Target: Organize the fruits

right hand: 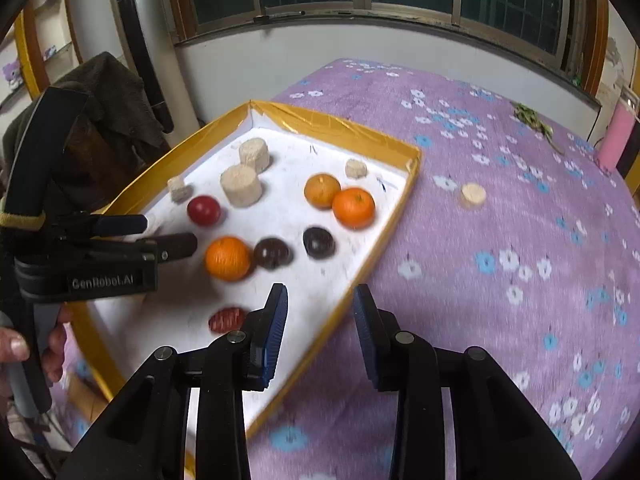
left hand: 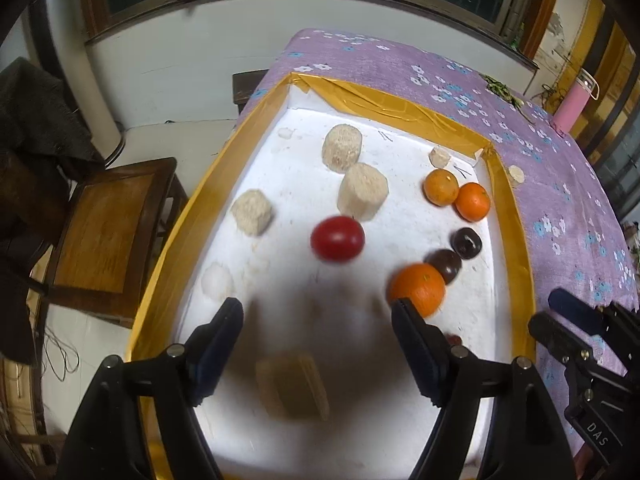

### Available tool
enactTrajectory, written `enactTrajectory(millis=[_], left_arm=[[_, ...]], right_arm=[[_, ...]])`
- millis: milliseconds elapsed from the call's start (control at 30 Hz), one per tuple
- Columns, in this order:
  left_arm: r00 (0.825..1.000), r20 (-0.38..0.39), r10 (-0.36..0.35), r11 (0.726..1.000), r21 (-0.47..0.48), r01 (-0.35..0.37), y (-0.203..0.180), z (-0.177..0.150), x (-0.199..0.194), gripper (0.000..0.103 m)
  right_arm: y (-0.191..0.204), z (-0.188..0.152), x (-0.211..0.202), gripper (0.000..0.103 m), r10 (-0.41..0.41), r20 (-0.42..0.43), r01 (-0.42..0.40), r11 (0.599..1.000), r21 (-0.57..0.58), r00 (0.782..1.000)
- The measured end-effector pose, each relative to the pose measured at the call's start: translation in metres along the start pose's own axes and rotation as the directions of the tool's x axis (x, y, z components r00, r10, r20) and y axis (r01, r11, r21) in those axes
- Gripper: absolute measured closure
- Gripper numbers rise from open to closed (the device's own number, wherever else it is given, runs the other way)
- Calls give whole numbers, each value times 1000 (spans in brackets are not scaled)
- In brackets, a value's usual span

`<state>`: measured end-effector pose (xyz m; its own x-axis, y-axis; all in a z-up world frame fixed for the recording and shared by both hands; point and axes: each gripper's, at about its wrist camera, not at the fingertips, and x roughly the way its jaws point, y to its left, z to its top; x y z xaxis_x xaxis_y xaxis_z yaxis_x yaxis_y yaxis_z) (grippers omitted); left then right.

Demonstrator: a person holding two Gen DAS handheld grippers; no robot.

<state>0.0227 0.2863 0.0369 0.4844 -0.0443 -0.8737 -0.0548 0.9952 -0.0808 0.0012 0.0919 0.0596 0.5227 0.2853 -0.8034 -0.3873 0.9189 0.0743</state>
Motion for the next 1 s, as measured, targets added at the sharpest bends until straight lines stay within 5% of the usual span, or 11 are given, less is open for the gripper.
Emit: enactTrajectory(millis=[367, 467, 600, 800, 1000], left_arm=[[992, 98, 79, 993, -100, -69, -40, -55, -44, 10], [988, 124, 94, 986, -149, -75, -52, -76, -53, 10], [979, 149, 140, 975, -193, -110, -62, -101, -65, 9], [974, 172, 147, 961, -256, -100, -65, -130, -85, 7], [958, 237, 159, 971, -212, -109, -71, -143, -96, 6]], right_arm=[[-40, -60, -35, 68, 22, -42, -20, 999, 28, 999], [-42, -74, -46, 60, 31, -37, -30, 999, 16, 999], [-41, -88, -62, 31, 20, 9, -20, 1000, -23, 1000], [-41, -103, -74, 24, 43, 25, -42, 999, -34, 999], [-46, -111, -92, 19, -29, 82, 31, 999, -26, 996]])
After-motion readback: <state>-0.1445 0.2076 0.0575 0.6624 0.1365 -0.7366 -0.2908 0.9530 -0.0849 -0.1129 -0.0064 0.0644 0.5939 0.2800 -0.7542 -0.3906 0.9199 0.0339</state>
